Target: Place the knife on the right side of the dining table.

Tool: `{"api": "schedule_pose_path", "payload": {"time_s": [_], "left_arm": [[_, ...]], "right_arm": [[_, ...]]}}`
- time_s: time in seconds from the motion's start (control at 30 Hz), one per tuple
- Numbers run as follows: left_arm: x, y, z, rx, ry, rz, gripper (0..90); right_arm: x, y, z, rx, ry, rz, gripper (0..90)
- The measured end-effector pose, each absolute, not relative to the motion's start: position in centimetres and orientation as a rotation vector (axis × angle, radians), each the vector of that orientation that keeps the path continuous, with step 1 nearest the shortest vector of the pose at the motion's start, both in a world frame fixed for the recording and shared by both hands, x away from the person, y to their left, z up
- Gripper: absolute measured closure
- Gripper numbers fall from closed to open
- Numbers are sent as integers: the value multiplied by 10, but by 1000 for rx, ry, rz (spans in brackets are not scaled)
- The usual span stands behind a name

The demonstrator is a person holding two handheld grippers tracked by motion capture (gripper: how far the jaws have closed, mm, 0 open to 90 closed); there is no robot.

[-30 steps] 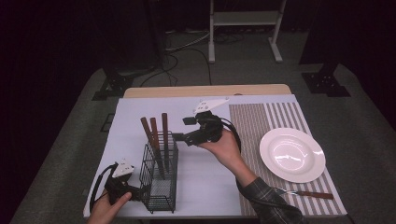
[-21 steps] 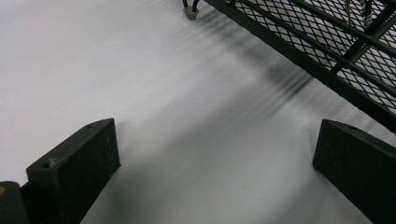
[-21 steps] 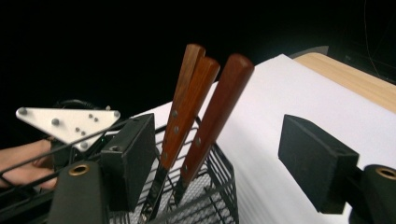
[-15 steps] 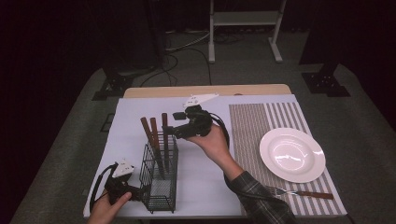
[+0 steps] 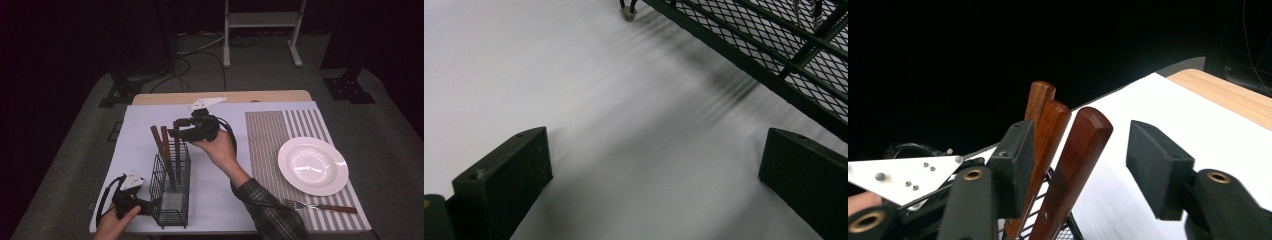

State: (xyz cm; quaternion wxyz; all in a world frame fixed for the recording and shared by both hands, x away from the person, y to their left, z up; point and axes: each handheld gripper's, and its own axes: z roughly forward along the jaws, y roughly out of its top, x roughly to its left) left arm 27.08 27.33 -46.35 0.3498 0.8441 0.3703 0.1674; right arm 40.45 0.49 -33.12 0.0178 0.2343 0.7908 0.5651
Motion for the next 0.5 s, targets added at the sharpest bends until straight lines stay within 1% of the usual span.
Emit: {"api": "schedule_pose_path", "payload": {"time_s": [0.2,0.33,0.5], "left_arm": [[271,273,-464,2186,960,434,0],[271,273,-464,2185,960,433,0],[271,273,-464,2186,960,433,0]], "right_arm": [[407,8,-332,739,2444,1791,534],[409,8,-332,744,2442,1812,567],[408,9,-331,727,2443,1801,653]]}}
